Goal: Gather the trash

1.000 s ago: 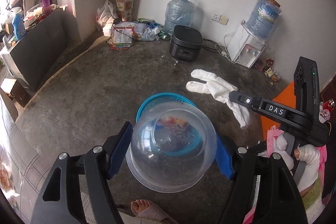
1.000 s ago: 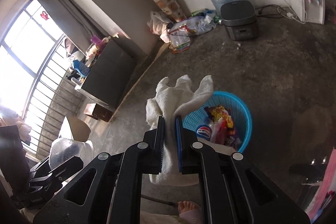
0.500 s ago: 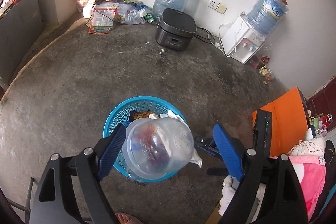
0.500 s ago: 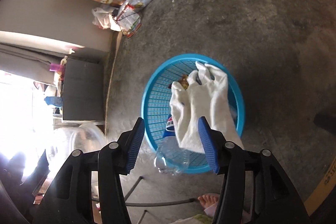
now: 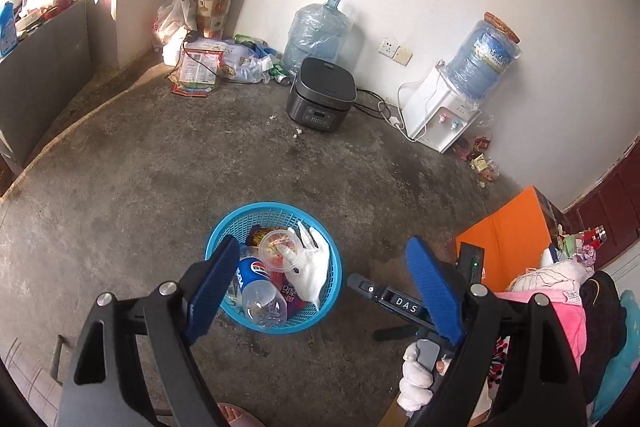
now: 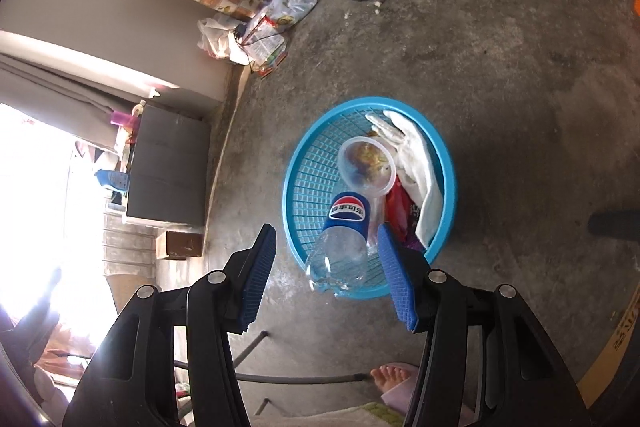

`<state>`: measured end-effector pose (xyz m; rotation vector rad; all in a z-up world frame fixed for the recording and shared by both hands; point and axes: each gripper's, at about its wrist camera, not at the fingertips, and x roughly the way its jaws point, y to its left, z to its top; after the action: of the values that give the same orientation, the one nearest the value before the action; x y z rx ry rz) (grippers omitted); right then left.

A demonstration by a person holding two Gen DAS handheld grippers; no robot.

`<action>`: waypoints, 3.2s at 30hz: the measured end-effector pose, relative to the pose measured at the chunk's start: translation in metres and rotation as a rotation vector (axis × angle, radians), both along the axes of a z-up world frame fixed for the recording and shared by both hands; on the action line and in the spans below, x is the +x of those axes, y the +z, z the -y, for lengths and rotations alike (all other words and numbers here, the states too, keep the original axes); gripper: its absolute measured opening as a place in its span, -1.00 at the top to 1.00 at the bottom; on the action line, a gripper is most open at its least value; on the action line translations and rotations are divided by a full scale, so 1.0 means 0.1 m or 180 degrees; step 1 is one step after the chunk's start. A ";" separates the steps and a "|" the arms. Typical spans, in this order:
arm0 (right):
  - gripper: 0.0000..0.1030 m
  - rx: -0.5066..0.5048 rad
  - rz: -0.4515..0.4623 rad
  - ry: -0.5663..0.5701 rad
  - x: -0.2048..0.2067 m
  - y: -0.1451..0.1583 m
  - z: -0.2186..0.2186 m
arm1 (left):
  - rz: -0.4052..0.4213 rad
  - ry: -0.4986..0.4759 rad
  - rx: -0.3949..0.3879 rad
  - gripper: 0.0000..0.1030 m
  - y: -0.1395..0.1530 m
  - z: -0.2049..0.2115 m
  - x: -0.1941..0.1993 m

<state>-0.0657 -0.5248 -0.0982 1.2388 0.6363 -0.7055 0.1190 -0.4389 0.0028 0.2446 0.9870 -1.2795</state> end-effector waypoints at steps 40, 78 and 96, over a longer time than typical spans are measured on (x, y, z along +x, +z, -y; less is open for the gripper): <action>-0.84 -0.2749 -0.0432 0.2849 0.52 1.62 -3.03 | 0.0685 0.3229 0.1037 -0.89 0.00 -4.35 -1.09; -0.84 -0.2657 -0.1387 0.2678 0.31 1.25 -2.86 | 0.0787 0.3156 0.1346 -0.89 -0.05 -4.19 -1.06; -0.84 -0.2670 -0.1374 0.2691 0.31 1.26 -2.87 | 0.0759 0.3150 0.1372 -0.89 -0.10 -4.20 -1.06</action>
<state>-0.0345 -0.2374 0.0281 -0.0122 0.9874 -0.4213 0.0130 -0.0185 -0.0068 0.1890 0.9708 -0.1290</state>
